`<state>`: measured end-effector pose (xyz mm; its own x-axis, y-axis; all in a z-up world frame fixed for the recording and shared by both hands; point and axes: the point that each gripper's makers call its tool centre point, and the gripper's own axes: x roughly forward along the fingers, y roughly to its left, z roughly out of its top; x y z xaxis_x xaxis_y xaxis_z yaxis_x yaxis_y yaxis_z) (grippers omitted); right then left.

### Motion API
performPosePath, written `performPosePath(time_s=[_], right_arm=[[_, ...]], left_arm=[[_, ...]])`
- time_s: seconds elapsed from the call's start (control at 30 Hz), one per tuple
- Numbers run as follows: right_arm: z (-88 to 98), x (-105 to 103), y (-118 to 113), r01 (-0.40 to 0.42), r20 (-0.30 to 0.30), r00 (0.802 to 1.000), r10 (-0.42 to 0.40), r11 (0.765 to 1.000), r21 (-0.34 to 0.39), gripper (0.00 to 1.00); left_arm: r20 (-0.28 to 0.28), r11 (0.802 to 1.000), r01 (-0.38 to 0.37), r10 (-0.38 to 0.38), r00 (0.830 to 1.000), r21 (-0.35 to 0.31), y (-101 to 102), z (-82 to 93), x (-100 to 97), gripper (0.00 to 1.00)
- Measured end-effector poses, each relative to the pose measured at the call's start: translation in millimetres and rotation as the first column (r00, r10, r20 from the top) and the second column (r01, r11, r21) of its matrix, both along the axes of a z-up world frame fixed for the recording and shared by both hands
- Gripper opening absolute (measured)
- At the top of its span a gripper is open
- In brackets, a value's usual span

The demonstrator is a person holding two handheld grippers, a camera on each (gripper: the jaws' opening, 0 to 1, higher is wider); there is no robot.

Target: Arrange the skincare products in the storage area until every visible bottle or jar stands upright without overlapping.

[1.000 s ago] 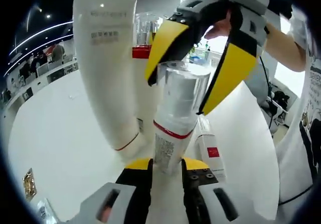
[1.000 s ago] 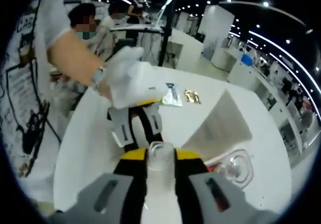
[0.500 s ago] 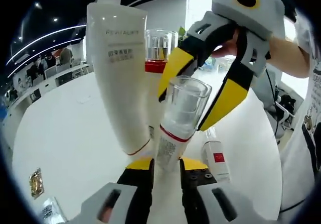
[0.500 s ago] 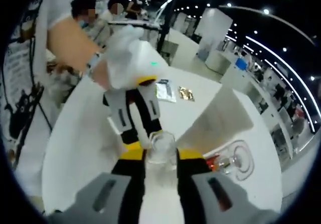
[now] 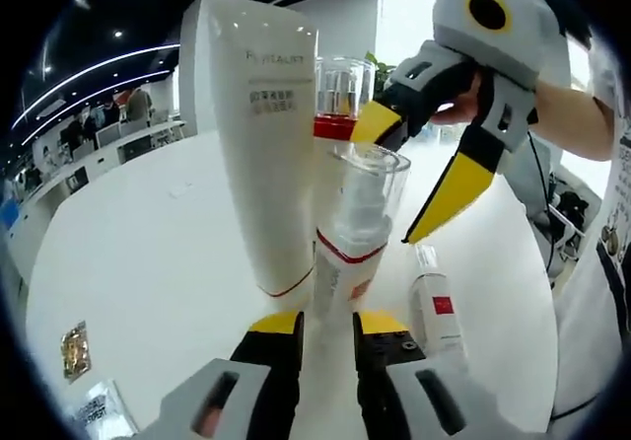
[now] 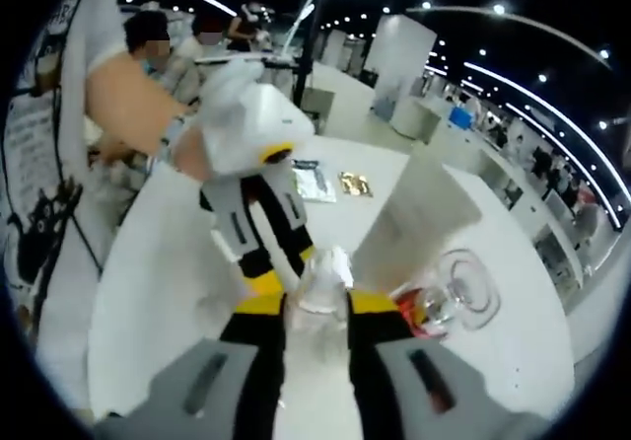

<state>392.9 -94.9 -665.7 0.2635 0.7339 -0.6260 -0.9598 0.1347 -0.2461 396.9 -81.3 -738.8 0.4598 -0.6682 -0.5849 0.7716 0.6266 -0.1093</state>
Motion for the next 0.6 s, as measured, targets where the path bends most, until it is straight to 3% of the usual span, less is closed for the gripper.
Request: performPosePath(time_s=[0.23, 0.37, 0.5, 0.57, 0.6], right_arm=[[5.0, 3.6, -6.8, 0.030, 0.021, 0.999, -0.030, 1.000, 0.005, 0.22], [23.1, 2.2, -20.6, 0.109, 0.067, 0.991, -0.112, 0.993, 0.053, 0.23], [16.9, -17.3, -22.1, 0.192, -0.026, 0.981, -0.190, 0.973, 0.128, 0.23], [-5.1, -20.4, -20.7, 0.278, -0.104, 0.959, -0.264, 0.948, 0.155, 0.23], [-16.6, -23.1, -19.1, 0.285, -0.135, 0.954, -0.267, 0.949, 0.137, 0.22]], left_arm=[[0.010, 1.000, -0.018, 0.018, 1.000, 0.001, -1.6, 1.2, 2.7, 0.20], [0.017, 1.000, -0.014, 0.014, 1.000, -0.007, -4.3, 5.4, 1.7, 0.20], [0.015, 1.000, -0.007, 0.007, 1.000, -0.010, -6.0, 5.1, 0.6, 0.19], [0.013, 1.000, -0.011, 0.011, 1.000, -0.001, -5.7, 2.9, 0.7, 0.19], [0.012, 1.000, -0.012, 0.012, 1.000, 0.002, -5.7, 2.1, 0.6, 0.19]])
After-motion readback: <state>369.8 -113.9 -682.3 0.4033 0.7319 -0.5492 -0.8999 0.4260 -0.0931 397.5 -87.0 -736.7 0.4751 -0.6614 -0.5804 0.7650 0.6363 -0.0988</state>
